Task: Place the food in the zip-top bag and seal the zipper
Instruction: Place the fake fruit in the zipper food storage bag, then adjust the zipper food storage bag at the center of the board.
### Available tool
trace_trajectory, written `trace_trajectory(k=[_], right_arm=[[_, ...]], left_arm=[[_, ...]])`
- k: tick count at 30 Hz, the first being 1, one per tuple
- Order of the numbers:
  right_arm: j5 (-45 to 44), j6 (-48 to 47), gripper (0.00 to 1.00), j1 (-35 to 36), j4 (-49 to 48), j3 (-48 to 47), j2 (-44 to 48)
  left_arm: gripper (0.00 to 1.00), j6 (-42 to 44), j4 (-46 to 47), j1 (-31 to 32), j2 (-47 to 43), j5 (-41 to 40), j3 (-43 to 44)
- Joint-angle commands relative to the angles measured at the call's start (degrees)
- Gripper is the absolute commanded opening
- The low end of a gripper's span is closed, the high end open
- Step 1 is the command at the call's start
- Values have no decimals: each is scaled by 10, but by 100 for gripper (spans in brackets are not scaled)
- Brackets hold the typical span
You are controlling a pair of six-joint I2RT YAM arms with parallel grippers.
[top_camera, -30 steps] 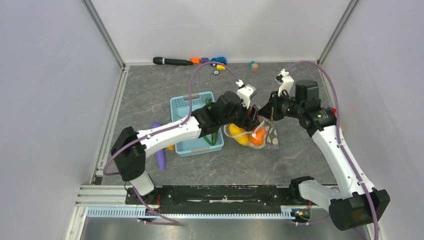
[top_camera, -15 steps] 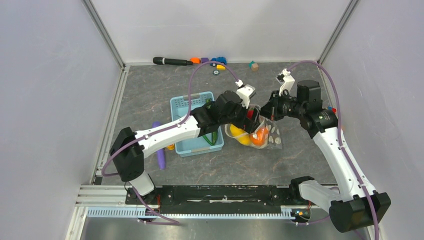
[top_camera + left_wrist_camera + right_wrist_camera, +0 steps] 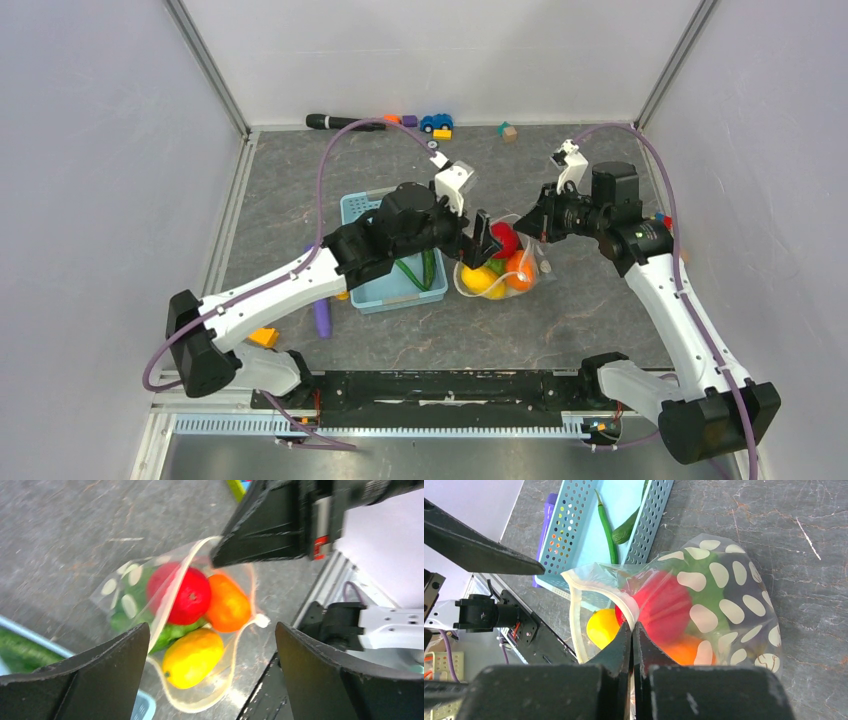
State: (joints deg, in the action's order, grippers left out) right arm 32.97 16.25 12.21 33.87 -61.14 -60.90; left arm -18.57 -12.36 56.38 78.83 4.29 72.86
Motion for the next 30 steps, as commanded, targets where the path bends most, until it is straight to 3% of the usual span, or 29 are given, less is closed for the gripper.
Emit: trace_trajectory(k=[1, 5, 14, 17, 22, 26, 29, 30], right_arm=[[6, -2, 0, -2, -32, -8, 0], [5, -8, 0, -2, -23, -5, -4], [-32, -29, 0, -2, -2, -5, -6], [-31, -36, 0, -2, 1, -6, -1], [-41, -62, 0, -2, 28, -4, -1], [-97, -78, 4, -2, 54, -2, -4], [-128, -87, 10, -2, 64, -3, -4], [-138, -91, 16, -2, 68, -2, -3]], left_arm=[[100, 7, -28, 0, -30, -110, -43], [100, -4, -76, 0, -9, -155, -42], [100, -43, -73, 0, 83, -173, -26], [94, -51, -85, 0, 111, -212, -7], [60, -83, -118, 0, 155, -258, 45], [34, -88, -126, 0, 178, -247, 72], [2, -97, -135, 0, 186, -237, 86], [2, -105, -144, 0, 188, -241, 92]])
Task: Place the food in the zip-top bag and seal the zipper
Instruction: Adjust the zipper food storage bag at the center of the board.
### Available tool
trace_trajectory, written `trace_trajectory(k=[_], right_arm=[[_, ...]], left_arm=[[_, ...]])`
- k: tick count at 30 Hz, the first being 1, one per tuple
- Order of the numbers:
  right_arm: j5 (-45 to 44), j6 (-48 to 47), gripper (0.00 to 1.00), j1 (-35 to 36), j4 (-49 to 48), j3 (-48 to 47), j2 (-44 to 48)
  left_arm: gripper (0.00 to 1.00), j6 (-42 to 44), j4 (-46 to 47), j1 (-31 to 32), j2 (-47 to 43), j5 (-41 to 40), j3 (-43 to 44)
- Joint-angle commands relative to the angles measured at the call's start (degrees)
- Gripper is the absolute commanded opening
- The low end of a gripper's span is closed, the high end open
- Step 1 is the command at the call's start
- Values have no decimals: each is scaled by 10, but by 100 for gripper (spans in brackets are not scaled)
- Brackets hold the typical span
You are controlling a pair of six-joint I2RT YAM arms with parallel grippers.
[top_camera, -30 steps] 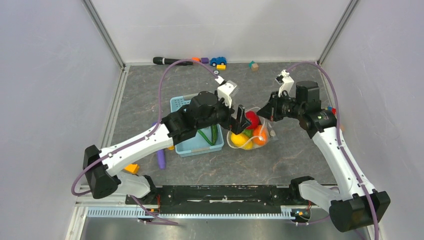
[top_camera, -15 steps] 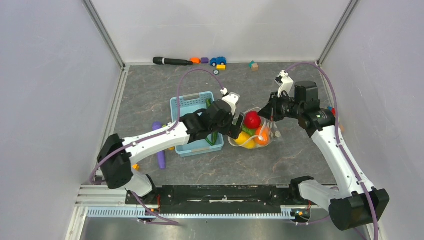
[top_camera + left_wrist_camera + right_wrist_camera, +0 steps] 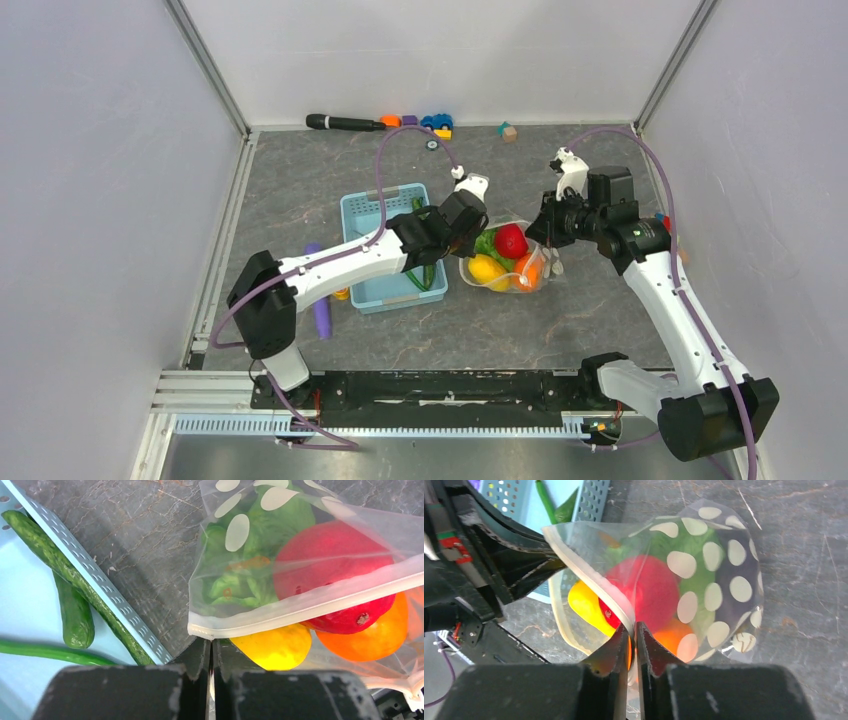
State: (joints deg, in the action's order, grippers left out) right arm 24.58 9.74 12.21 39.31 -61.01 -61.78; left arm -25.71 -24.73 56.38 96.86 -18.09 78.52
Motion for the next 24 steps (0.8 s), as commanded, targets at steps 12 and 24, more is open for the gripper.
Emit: trace_trajectory(k=[12, 24], right_arm=[[-238, 6, 43, 52, 60, 21, 49], [-285, 29, 0, 131, 127, -56, 61]], left_arm=[[2, -128, -114, 1, -19, 12, 120], [2, -131, -220, 3, -16, -6, 233]])
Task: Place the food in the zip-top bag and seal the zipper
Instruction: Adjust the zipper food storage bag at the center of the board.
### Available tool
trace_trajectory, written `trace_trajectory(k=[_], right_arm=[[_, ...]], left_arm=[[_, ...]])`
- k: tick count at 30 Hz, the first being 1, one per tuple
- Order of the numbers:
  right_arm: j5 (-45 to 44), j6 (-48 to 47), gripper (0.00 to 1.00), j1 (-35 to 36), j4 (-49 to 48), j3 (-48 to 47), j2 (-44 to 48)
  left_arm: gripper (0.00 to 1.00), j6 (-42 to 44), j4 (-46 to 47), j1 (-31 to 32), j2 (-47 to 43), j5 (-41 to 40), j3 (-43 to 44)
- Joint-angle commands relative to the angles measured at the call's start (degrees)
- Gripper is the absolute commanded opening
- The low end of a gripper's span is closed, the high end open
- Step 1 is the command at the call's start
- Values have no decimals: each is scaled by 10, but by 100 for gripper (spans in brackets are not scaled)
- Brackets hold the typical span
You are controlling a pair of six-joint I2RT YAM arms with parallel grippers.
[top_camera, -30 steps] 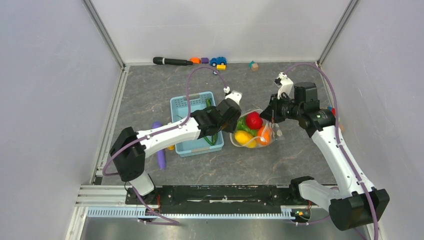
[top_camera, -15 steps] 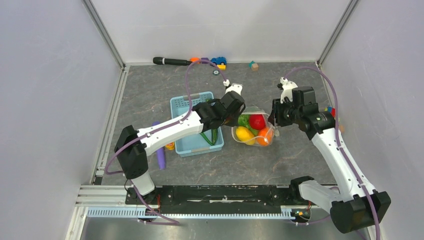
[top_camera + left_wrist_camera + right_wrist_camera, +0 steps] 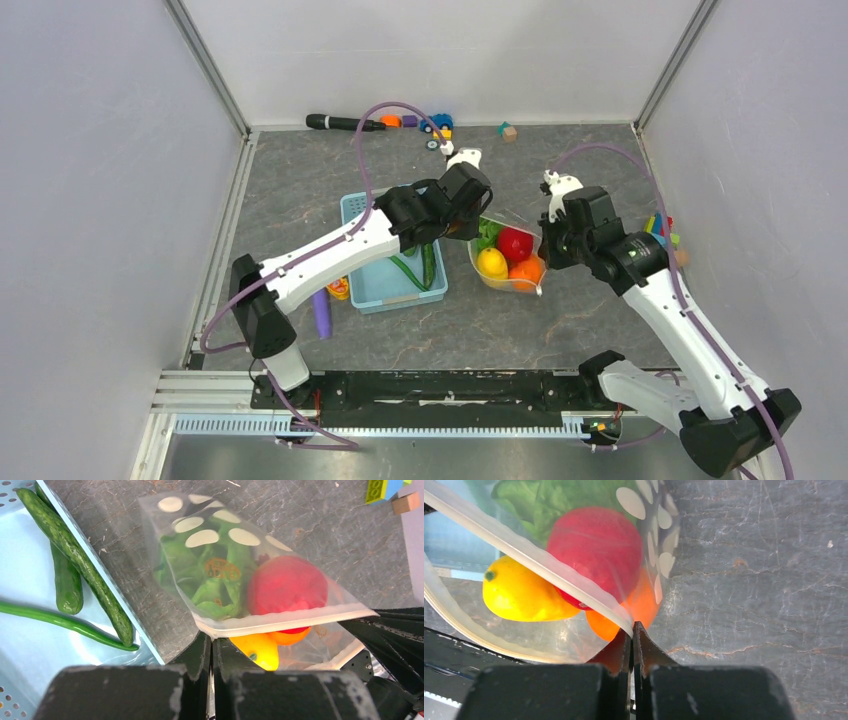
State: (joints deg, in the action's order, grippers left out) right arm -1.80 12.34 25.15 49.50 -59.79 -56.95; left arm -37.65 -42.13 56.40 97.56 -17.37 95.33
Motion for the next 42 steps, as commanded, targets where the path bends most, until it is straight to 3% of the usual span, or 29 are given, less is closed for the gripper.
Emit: trace_trajectory(k=[1, 6, 13, 18, 21, 26, 28, 29, 33, 34, 35, 42], right_arm=[[-10, -7, 0, 1, 36, -84, 11], [104, -32, 0, 2, 91, -141, -17], [284, -56, 0, 1, 164, -135, -50], [263, -56, 1, -1, 172, -117, -44], [242, -44, 2, -15, 141, -84, -43], [185, -36, 2, -82, 87, -50, -53], [186, -36, 0, -102, 68, -36, -60], [201, -35, 0, -109, 57, -28, -64], [223, -30, 0, -123, 21, -21, -81], [212, -28, 0, -124, 19, -24, -85], [201, -28, 0, -127, 18, -28, -88], [161, -27, 0, -142, 6, -55, -92]], left_arm=[[2, 1, -60, 5, -25, -14, 81], [2, 45, -159, 15, -18, 2, 165], [2, 104, -212, 15, -25, 51, 144], [2, 114, -210, 10, 15, 58, 147], [9, 121, -190, 2, 60, 66, 169], [15, 122, -176, -37, 141, 128, 221], [28, 121, -167, -53, 161, 146, 240], [44, 122, -162, -57, 165, 156, 245], [70, 139, -126, -62, 146, 171, 239], [79, 144, -119, -62, 138, 171, 236], [97, 148, -113, -62, 130, 169, 231], [100, 171, -34, -63, 31, 162, 134]])
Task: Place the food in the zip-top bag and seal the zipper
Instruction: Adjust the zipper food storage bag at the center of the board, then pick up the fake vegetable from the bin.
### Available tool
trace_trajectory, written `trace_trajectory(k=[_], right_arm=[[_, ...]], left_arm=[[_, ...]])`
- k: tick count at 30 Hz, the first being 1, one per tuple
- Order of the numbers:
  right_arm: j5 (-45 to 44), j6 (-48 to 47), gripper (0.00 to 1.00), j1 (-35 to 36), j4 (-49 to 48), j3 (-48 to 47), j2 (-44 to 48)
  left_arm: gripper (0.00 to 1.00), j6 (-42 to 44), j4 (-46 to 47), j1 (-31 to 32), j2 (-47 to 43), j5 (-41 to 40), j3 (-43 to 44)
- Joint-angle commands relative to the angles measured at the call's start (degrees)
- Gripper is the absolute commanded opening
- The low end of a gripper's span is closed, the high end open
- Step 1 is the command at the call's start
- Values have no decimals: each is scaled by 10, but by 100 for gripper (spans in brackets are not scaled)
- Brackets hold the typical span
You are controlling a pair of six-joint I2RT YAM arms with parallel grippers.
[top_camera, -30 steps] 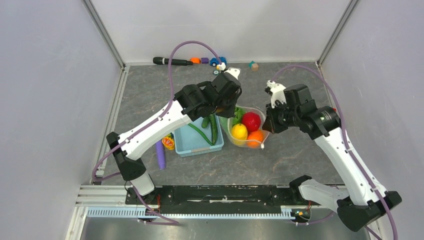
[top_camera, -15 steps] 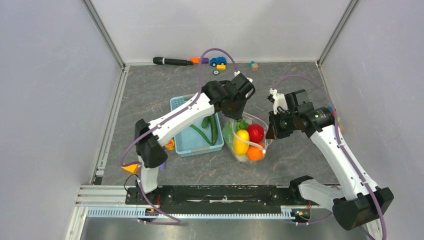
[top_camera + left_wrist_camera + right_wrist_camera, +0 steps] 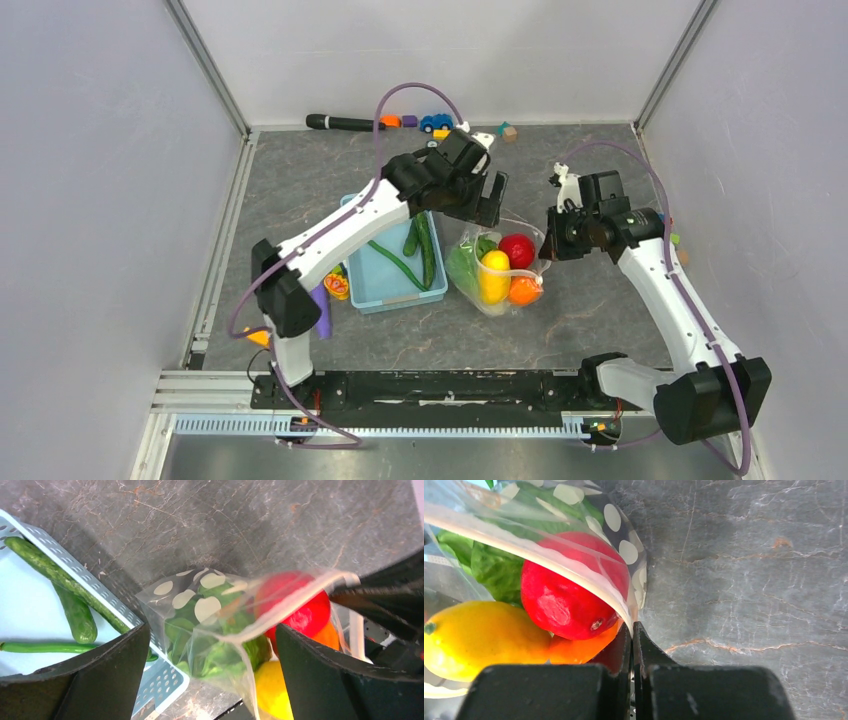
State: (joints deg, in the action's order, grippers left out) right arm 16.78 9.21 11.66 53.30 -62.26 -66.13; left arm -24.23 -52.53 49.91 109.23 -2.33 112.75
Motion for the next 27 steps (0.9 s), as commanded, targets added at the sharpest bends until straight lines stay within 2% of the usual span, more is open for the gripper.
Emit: trace_trajectory(k=[1, 6, 9, 13, 18, 27], right_arm=[[-17, 3, 0, -8, -35, -30, 0], [24, -2, 0, -9, -67, -33, 13], [18, -3, 0, -9, -83, -47, 27], [11, -1, 0, -9, -91, -64, 36], [11, 7, 0, -10, -92, -82, 36], [-7, 15, 0, -9, -88, -103, 27]], left_arm=[[100, 40, 79, 1, -102, 7, -61], [100, 35, 129, -8, -214, -58, -184], [100, 9, 145, -44, -269, -68, -258], [100, -28, 165, -107, -315, -44, -330], [100, -38, 178, -136, -308, -33, -360], [100, -40, 204, -164, -240, -13, -364]])
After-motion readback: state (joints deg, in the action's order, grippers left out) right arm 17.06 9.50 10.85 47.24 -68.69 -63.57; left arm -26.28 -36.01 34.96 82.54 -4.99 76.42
